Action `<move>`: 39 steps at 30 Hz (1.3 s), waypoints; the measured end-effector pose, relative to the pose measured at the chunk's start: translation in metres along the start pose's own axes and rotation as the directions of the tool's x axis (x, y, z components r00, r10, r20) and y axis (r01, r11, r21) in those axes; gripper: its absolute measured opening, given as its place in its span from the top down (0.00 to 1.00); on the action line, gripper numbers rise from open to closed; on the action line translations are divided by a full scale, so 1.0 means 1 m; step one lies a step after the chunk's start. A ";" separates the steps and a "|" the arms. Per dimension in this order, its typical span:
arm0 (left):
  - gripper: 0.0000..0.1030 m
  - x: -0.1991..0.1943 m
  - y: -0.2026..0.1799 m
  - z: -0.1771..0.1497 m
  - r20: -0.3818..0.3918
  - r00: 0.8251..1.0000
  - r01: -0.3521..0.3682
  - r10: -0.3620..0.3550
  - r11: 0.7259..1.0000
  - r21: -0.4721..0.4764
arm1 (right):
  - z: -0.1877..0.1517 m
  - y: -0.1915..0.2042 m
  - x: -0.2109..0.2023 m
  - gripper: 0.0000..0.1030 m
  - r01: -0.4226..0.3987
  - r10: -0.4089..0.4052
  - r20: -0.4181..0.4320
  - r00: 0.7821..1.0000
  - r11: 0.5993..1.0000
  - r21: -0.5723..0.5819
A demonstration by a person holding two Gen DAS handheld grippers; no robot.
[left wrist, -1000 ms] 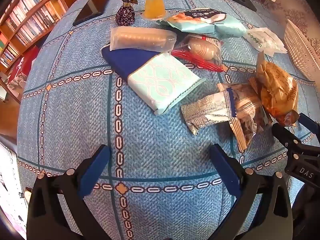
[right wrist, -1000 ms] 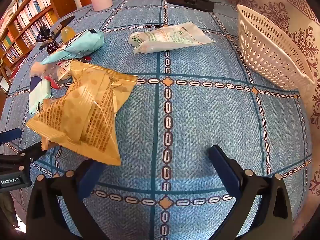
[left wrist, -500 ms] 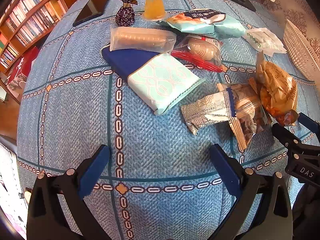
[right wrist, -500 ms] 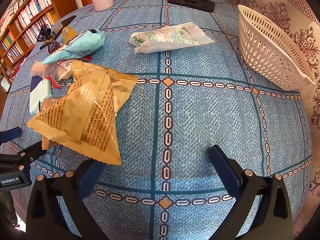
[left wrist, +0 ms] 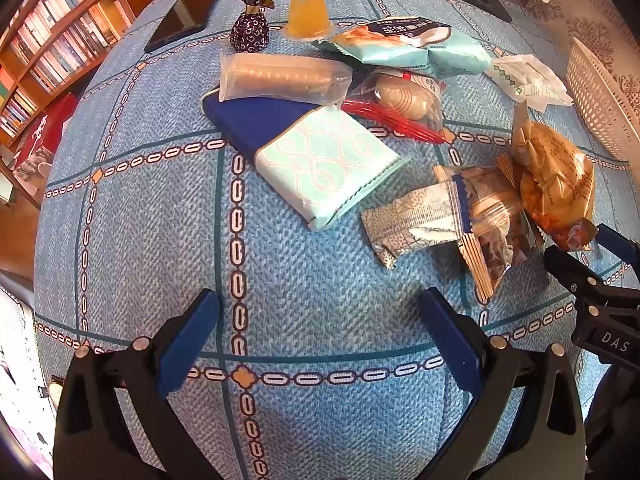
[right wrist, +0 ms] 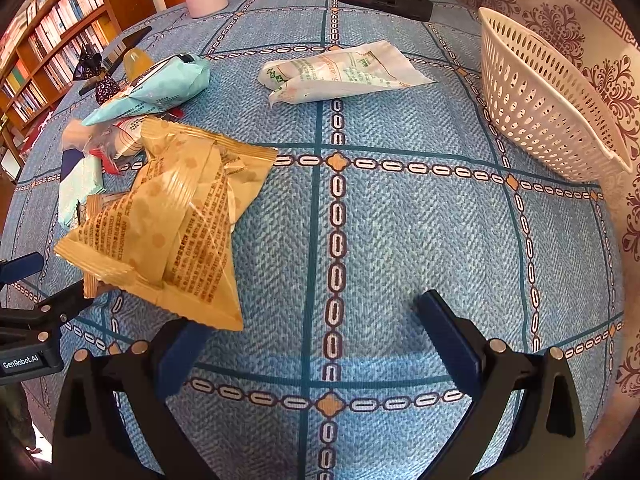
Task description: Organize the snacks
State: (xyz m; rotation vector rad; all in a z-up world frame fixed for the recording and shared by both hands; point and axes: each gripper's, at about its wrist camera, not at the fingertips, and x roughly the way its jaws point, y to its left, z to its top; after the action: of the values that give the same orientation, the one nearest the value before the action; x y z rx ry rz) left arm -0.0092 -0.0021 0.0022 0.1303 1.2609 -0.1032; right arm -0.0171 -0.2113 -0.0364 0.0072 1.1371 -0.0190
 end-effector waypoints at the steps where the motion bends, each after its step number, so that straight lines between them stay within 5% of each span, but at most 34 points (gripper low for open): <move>1: 0.02 0.000 0.000 0.000 0.000 1.000 0.000 0.000 1.000 0.000 | 0.000 0.000 0.000 0.05 0.000 0.000 0.001 1.000 1.000 0.000; 24: 0.02 0.000 0.002 0.000 0.010 1.000 0.010 -0.010 1.000 0.006 | 0.003 -0.001 0.003 0.05 -0.014 0.013 -0.031 0.999 1.000 -0.021; 30: 0.02 -0.006 0.012 0.001 0.021 0.998 0.064 -0.064 0.998 0.000 | 0.002 -0.010 -0.007 0.05 -0.133 0.132 -0.064 0.989 0.991 -0.014; 39: 0.02 -0.025 0.026 0.018 0.073 0.992 0.103 -0.102 0.995 -0.010 | 0.029 0.008 -0.042 0.05 -0.260 0.260 -0.005 0.965 0.965 -0.039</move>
State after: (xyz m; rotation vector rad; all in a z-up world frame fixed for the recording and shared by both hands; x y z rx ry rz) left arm 0.0046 0.0210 0.0323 0.0492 1.1953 -0.1865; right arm -0.0083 -0.2037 0.0132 0.1222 1.1292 0.2377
